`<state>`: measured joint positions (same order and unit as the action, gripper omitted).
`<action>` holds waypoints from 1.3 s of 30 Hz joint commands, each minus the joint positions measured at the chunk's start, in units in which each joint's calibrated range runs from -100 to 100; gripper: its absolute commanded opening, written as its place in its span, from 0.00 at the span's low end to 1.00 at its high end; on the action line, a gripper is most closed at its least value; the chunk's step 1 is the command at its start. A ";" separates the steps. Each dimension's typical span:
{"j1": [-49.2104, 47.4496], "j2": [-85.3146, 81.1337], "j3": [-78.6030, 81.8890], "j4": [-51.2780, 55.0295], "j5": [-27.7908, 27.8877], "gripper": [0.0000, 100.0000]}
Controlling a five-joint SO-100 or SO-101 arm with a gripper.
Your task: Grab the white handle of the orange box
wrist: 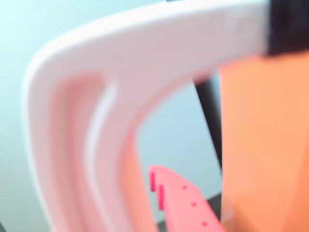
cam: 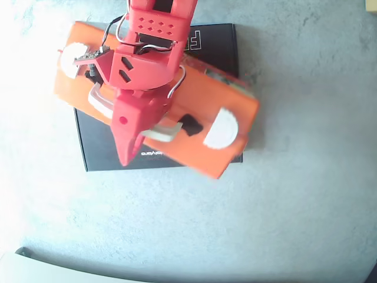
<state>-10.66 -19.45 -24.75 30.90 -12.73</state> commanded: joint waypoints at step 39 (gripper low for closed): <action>-5.42 -26.82 122.71 -6.87 -8.09 0.01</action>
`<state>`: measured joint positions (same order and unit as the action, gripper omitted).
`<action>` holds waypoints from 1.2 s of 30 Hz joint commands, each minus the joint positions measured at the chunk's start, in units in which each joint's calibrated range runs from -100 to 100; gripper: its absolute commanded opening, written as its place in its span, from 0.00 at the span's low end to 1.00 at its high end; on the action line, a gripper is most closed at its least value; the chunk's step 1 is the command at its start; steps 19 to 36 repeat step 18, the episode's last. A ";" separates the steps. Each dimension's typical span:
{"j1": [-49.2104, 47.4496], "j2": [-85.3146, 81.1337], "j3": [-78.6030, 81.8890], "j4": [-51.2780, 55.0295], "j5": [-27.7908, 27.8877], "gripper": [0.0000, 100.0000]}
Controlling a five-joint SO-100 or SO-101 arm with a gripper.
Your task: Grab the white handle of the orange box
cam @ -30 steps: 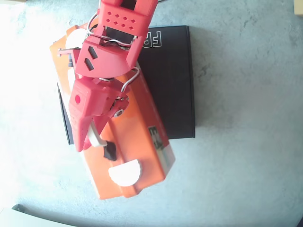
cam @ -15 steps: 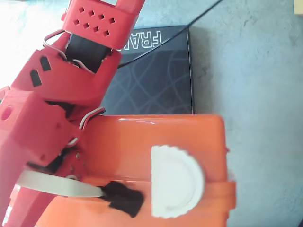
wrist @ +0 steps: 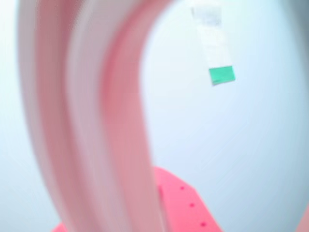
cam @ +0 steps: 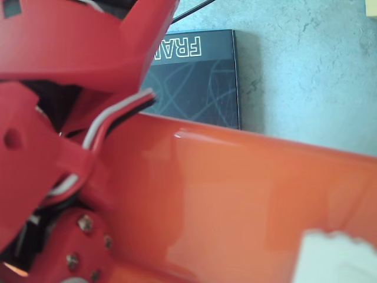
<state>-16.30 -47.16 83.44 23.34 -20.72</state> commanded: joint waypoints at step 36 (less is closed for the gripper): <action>0.14 0.64 14.08 0.01 -0.15 0.01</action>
